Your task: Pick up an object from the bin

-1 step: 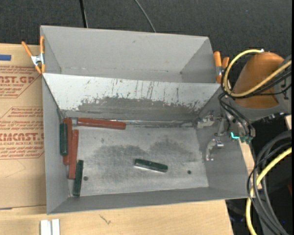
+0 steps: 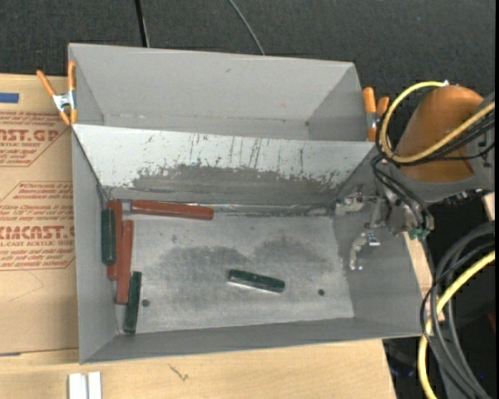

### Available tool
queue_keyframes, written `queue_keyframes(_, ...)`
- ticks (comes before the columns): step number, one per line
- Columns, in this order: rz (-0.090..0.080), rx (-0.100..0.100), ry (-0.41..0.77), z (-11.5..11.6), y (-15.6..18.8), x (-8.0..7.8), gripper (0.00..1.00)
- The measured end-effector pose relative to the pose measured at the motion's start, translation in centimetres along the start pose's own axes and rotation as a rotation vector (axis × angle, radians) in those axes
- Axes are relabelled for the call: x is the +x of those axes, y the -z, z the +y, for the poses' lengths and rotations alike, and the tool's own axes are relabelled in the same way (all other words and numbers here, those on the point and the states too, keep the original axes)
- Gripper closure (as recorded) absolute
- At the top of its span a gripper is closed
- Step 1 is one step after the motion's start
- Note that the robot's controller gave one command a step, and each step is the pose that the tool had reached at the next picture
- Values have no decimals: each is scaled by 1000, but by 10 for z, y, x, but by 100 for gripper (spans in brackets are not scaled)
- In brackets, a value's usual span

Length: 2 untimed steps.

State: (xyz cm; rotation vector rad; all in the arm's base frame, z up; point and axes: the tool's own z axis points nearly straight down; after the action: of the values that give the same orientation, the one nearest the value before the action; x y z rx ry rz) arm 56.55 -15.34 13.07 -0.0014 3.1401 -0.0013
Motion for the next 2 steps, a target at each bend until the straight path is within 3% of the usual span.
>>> queue_keyframes(1, -2, 0, 72, 76, -47, 5, 0)
queue_keyframes(2, 2, -3, 41, 95, -13, -7, 0)
